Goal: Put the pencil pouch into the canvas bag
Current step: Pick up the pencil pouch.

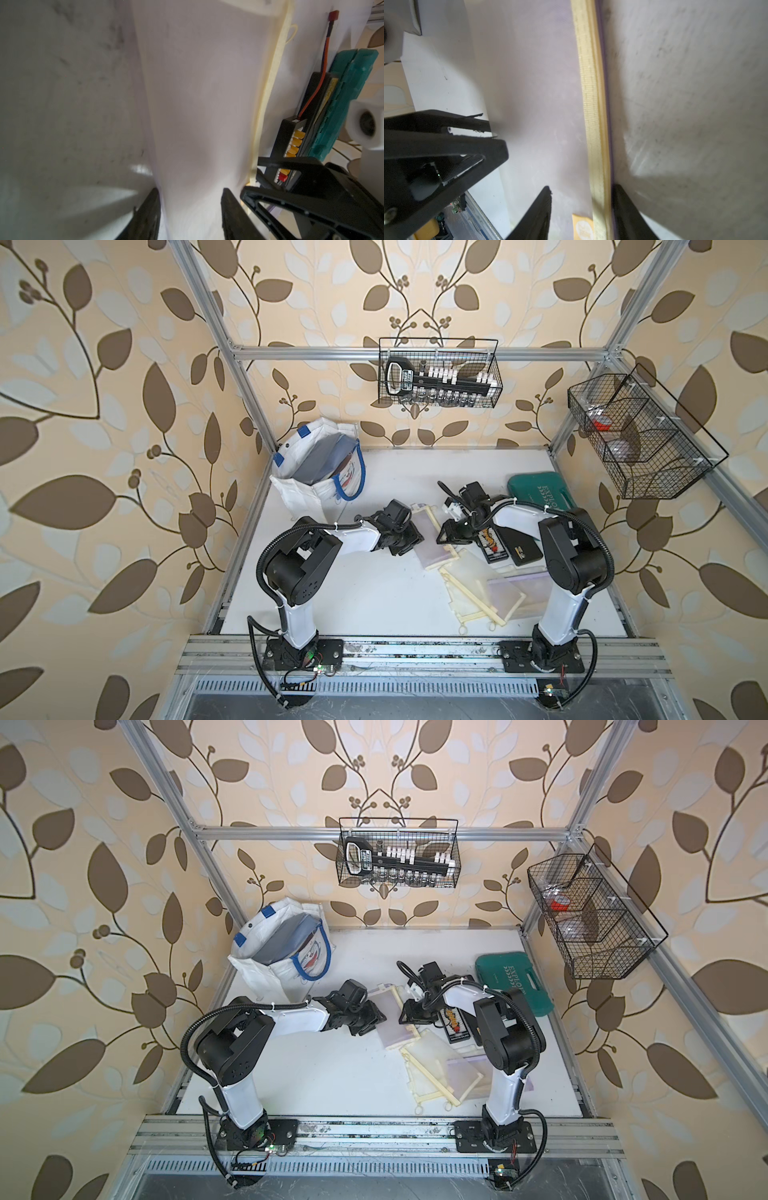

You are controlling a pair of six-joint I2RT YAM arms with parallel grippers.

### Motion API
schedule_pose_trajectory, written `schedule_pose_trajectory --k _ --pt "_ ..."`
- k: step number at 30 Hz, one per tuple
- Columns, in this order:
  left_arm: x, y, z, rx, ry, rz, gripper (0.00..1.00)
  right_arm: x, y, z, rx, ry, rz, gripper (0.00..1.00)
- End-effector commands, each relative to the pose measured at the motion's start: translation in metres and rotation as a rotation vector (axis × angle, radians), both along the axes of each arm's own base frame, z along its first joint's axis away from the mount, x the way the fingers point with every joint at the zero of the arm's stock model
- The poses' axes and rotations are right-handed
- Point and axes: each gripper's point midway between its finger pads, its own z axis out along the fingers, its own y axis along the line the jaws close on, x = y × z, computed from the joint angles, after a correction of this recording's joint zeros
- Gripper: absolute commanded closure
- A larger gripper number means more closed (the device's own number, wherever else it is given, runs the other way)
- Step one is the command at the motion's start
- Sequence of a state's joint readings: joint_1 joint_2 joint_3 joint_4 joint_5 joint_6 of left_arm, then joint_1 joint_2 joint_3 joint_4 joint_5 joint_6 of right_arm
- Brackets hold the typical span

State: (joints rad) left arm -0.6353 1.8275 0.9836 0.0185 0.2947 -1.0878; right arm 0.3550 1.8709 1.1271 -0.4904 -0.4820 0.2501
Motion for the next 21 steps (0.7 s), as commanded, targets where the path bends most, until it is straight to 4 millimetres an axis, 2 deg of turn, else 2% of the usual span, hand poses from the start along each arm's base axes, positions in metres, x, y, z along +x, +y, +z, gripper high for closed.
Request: schedule_pose_trajectory --k 1,5,7,8,12,14,21 --pt "0.005 -0.011 0.010 -0.049 -0.017 -0.001 0.61 -0.008 0.003 0.005 0.003 -0.011 0.008 0.57" --pt "0.002 -0.007 0.013 -0.023 -0.027 -0.014 0.71 -0.011 0.006 0.007 0.008 -0.012 0.012 0.62" --pt "-0.001 -0.005 0.012 -0.006 -0.017 -0.026 0.73 -0.012 0.007 0.008 0.010 -0.017 0.015 0.63" --pt "-0.002 -0.003 0.012 0.011 -0.010 -0.034 0.71 -0.012 0.007 0.008 0.010 -0.017 0.014 0.63" --pt "-0.010 0.015 0.014 0.115 -0.014 -0.052 0.52 -0.012 0.008 0.010 0.014 -0.019 0.015 0.64" --pt "-0.012 0.024 0.016 0.167 -0.026 -0.067 0.51 -0.012 0.007 0.011 0.013 -0.023 0.014 0.64" --pt "-0.008 0.022 0.029 0.184 -0.055 -0.099 0.55 -0.017 0.010 0.008 0.013 -0.018 0.024 0.70"
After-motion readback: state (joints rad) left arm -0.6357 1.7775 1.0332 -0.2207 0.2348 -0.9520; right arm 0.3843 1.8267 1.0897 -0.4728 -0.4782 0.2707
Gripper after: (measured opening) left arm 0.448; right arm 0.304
